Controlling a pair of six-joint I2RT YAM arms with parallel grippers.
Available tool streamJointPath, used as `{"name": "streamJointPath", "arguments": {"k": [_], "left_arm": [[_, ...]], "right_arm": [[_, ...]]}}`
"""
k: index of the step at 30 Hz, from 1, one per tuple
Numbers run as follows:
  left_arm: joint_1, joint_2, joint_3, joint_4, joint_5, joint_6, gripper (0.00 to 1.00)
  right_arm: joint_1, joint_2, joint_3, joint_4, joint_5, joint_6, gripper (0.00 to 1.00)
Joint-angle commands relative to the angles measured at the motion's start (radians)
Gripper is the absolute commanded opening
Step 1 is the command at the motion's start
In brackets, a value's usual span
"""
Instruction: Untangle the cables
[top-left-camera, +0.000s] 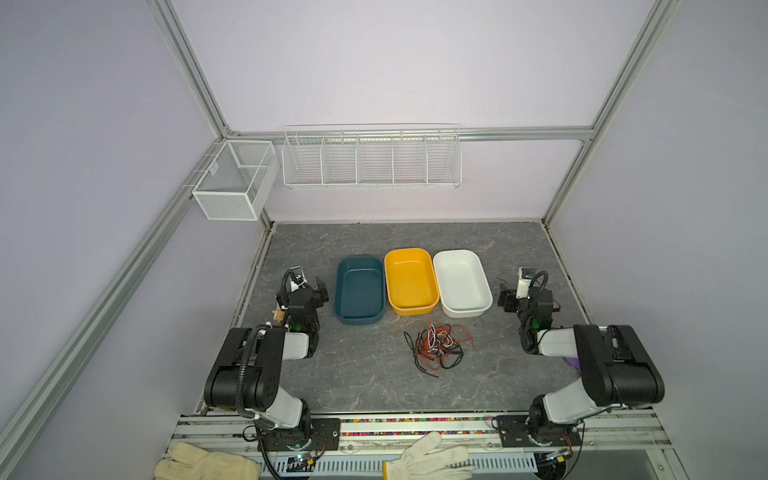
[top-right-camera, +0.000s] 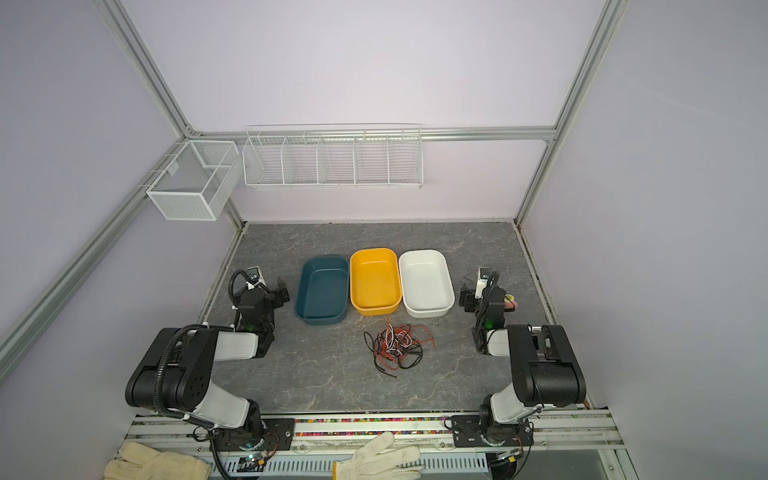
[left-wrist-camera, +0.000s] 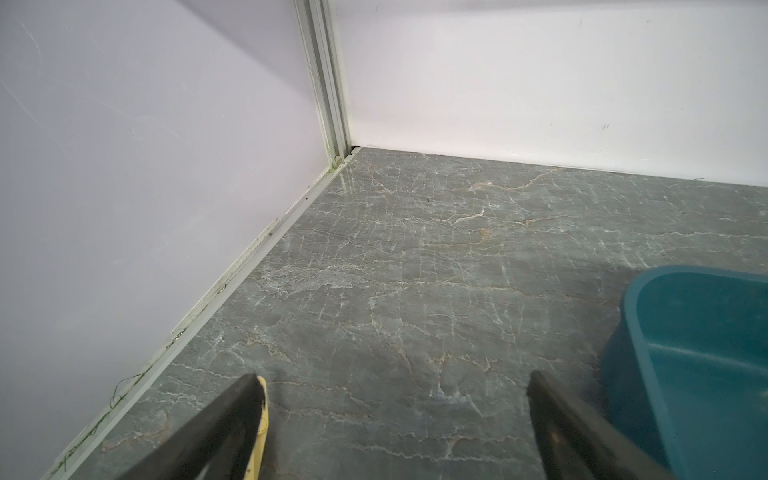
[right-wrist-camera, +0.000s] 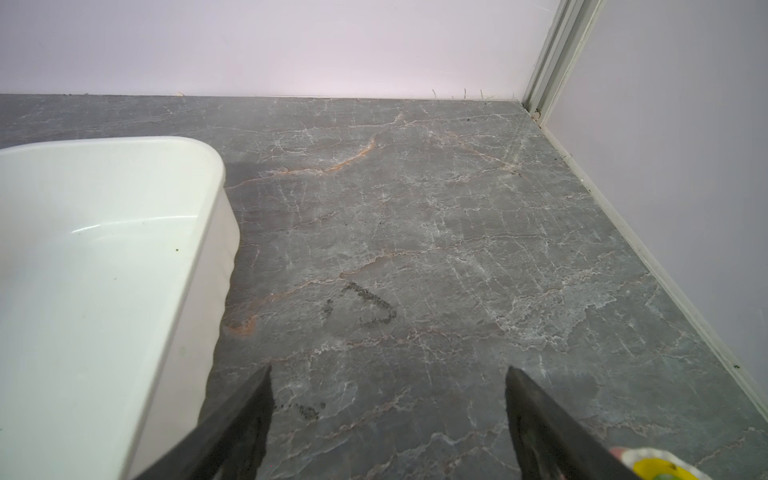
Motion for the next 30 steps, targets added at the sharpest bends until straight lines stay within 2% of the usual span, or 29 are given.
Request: {"name": "streamJointPath", "arguments": {"k": [1, 8, 10, 14, 18, 19, 22, 24, 26, 28, 30], "left_arm": [[0.005, 0.008, 0.004, 0.024, 0.011, -0.005, 0.99], [0.005, 0.008, 0.004, 0.024, 0.010, -0.005, 0.99], [0.005, 0.008, 0.004, 0.024, 0.010, -0.006, 0.99], [0.005, 0.008, 0.003, 0.024, 0.011, -0.006, 0.99], [0.004, 0.008, 0.003, 0.024, 0.010, -0.004, 0.99], [0.004, 0.009, 0.004, 0.024, 0.010, -0.005, 0.99], [0.004, 0.009, 0.003, 0.024, 0.010, -0.005, 0.99], [0.004, 0.008, 0.003, 0.025, 0.010, -0.006, 0.99], [0.006, 0.010, 0.011, 0.014, 0.013, -0.008, 0.99], [0.015, 0.007, 0.015, 0.000, 0.027, -0.014, 0.99], [0.015, 0.007, 0.014, 0.004, 0.027, -0.014, 0.99]], "right_arm": [[0.002, -0.012, 0.015, -0.004, -0.011, -0.023, 0.88], [0.002, -0.016, 0.010, 0.003, -0.011, -0.023, 0.88], [0.002, -0.026, 0.008, 0.006, 0.023, -0.008, 0.88], [0.014, -0.139, 0.048, -0.162, -0.016, -0.040, 0.88], [0.069, -0.282, 0.037, -0.232, 0.001, -0.092, 0.88], [0.082, -0.333, 0.038, -0.247, -0.004, -0.070, 0.88], [0.103, -0.447, 0.085, -0.358, -0.136, -0.042, 0.88], [0.149, -0.510, 0.132, -0.444, -0.178, -0.030, 0.88], [0.245, -0.540, 0.162, -0.465, -0.147, 0.030, 0.88], [0.333, -0.554, 0.208, -0.504, -0.133, 0.003, 0.88], [0.374, -0.581, 0.242, -0.517, -0.138, 0.013, 0.88]]}}
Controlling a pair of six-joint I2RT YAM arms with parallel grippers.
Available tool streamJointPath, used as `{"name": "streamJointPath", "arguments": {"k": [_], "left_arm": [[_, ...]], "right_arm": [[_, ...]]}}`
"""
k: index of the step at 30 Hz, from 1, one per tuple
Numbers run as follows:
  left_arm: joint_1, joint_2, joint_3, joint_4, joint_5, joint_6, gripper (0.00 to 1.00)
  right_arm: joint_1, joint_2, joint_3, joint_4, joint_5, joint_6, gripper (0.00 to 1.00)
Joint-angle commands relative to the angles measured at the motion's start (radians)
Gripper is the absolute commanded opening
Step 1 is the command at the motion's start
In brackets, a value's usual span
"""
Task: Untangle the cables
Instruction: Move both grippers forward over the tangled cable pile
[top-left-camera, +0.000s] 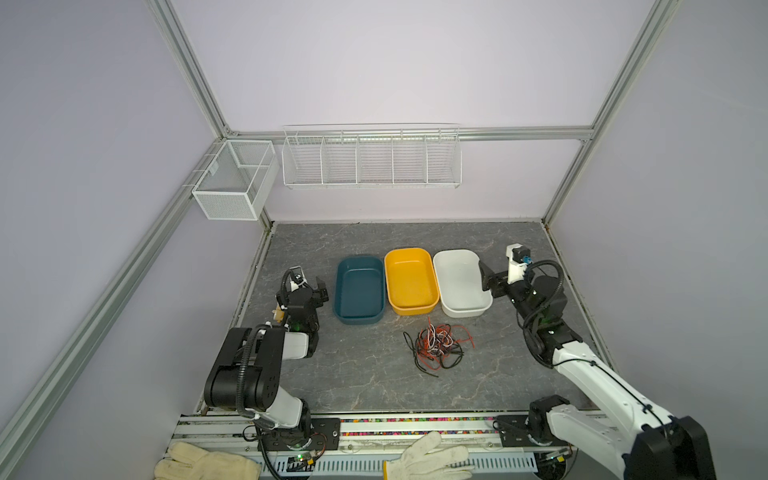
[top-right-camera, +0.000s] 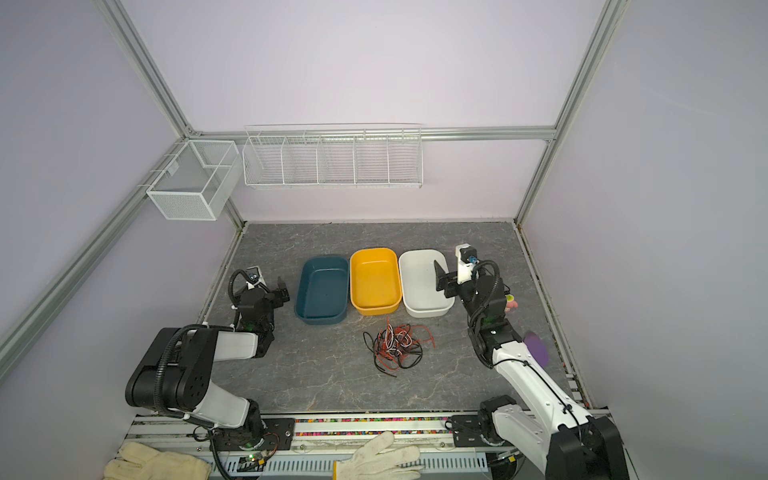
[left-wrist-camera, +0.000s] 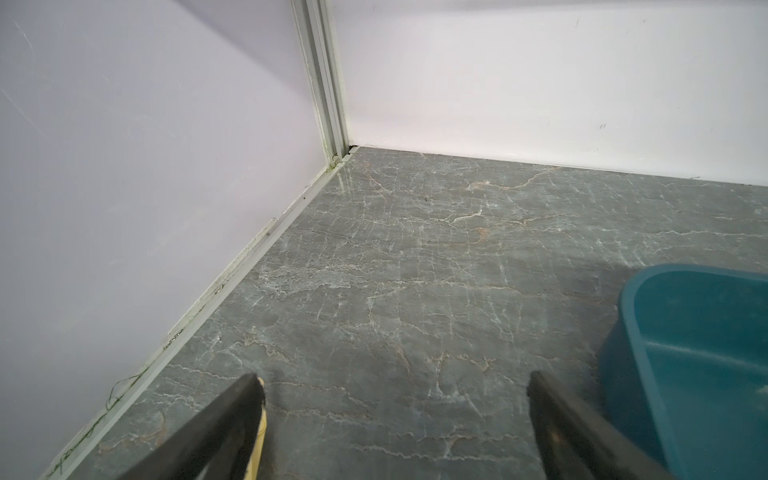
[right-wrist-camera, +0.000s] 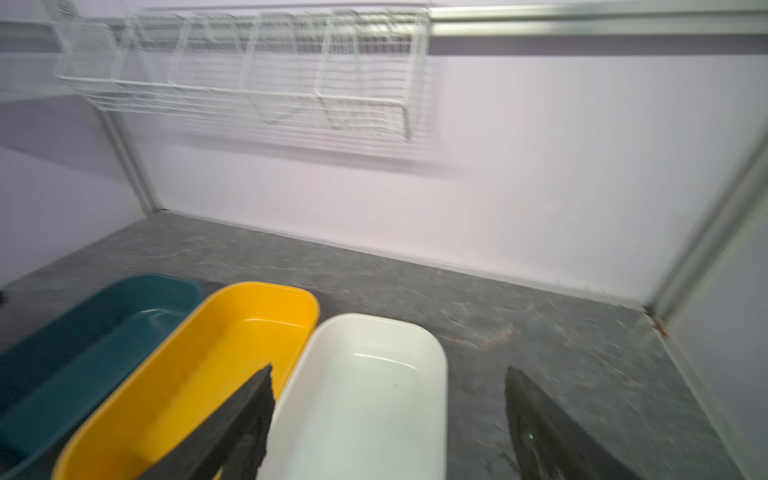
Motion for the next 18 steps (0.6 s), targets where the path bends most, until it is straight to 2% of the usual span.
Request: {"name": "streamJointPath", "arguments": {"k": [1, 5, 7, 9, 10, 13, 15, 18], "left_arm": [[0.008, 0.007, 0.013, 0.006, 0.013, -0.014, 0.99], [0.011, 0.009, 0.017, 0.000, 0.016, -0.016, 0.99], [0.021, 0.005, 0.020, -0.010, 0.030, -0.022, 0.99], [0.014, 0.001, 0.003, 0.032, -0.001, -0.014, 0.99], [-0.010, -0.024, 0.003, 0.016, -0.076, -0.015, 0.99], [-0.080, -0.101, 0.038, -0.093, -0.177, 0.040, 0.99], [-0.116, -0.157, 0.091, -0.211, -0.190, 0.080, 0.99], [-0.117, -0.268, 0.183, -0.429, -0.195, -0.053, 0.99]], "right_arm": [[0.046, -0.042, 0.052, -0.068, -0.053, 0.050, 0.88], [0.046, -0.027, 0.176, -0.181, -0.094, 0.281, 0.88], [0.046, 0.023, 0.255, -0.278, -0.114, 0.342, 0.88], [0.046, 0.081, 0.327, -0.329, -0.170, 0.362, 0.88], [0.047, 0.102, 0.359, -0.363, -0.185, 0.379, 0.88], [0.050, 0.139, 0.416, -0.458, -0.239, 0.408, 0.88], [0.054, 0.155, 0.477, -0.566, -0.271, 0.391, 0.88], [0.057, 0.168, 0.544, -0.679, -0.270, 0.362, 0.88]]}}
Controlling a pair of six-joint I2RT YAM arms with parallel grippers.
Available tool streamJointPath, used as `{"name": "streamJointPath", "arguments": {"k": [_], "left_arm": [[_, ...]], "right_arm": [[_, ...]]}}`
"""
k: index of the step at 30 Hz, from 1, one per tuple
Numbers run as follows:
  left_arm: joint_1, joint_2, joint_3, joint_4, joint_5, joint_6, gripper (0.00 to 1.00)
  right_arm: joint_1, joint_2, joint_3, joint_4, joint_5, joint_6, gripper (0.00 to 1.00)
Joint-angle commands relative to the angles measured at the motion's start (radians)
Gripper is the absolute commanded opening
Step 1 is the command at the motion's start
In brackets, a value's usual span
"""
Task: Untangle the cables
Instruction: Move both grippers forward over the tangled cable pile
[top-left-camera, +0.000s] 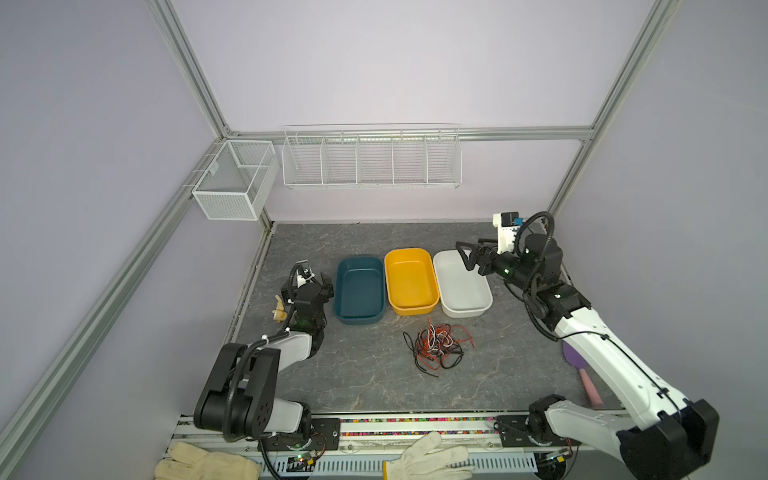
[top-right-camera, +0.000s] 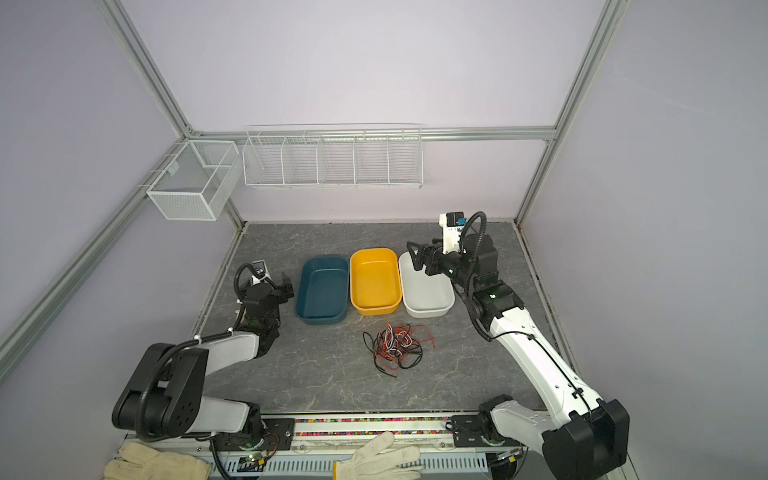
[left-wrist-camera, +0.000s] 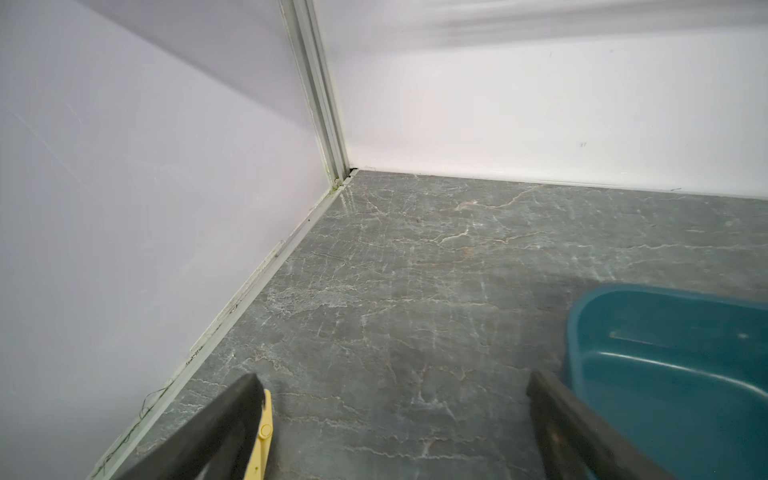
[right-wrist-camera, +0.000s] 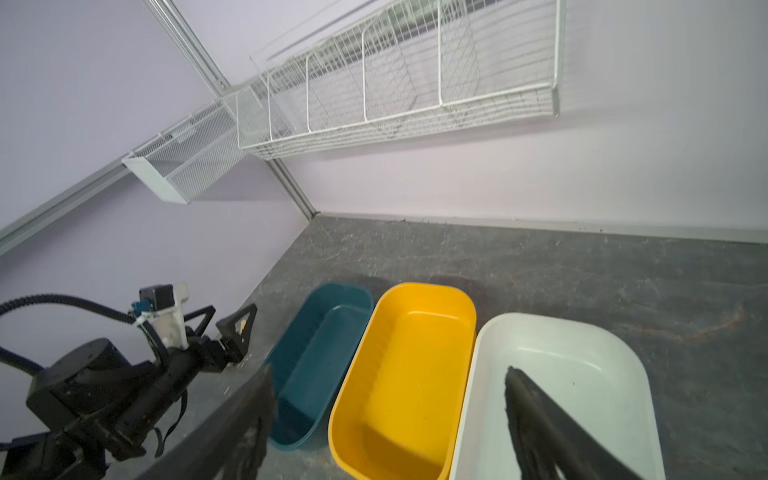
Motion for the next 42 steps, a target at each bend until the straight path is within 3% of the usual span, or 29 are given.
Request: {"name": "streamJointPath", "arguments": {"k": [1, 4, 6, 9, 12, 14, 17, 23, 32, 38, 42], "left_arm": [[0.006, -0.129, 0.125, -0.281, -0.015, -0.120, 0.99], [0.035, -0.171, 0.258, -0.565, 0.157, -0.268, 0.99], [0.048, -0.149, 0.332, -0.686, 0.292, -0.251, 0.99], [0.049, -0.126, 0.436, -0.839, 0.288, -0.259, 0.99], [0.049, -0.174, 0.414, -0.804, 0.338, -0.315, 0.99], [0.047, -0.190, 0.417, -0.814, 0.408, -0.356, 0.99], [0.023, -0.200, 0.453, -0.869, 0.460, -0.370, 0.99], [-0.122, -0.266, 0.449, -1.040, 0.384, -0.456, 0.99], [-0.472, -0.400, 0.327, -1.153, 0.198, -0.681, 0.99], [-0.696, -0.366, 0.270, -1.128, 0.120, -0.865, 0.99], [-0.769, -0.297, 0.284, -1.141, 0.144, -0.942, 0.97]], "right_arm": [[0.007, -0.005, 0.065, -0.173, -0.043, 0.009, 0.88], [0.016, -0.011, 0.084, -0.219, 0.006, -0.009, 0.88], [0.027, 0.002, 0.129, -0.296, 0.049, -0.035, 0.88], [0.060, 0.030, 0.206, -0.419, 0.149, -0.085, 0.88], [0.072, -0.017, 0.126, -0.340, 0.233, -0.081, 0.88], [0.060, -0.065, 0.057, -0.309, 0.329, 0.046, 0.88], [0.043, -0.080, 0.072, -0.384, 0.276, 0.057, 0.88], [0.050, -0.052, 0.090, -0.555, 0.160, 0.046, 0.88], [0.101, -0.136, -0.154, -0.535, 0.097, 0.100, 0.88], [0.178, -0.124, -0.285, -0.500, 0.036, 0.099, 0.89], [0.224, -0.139, -0.357, -0.469, 0.043, 0.102, 0.91]]}}
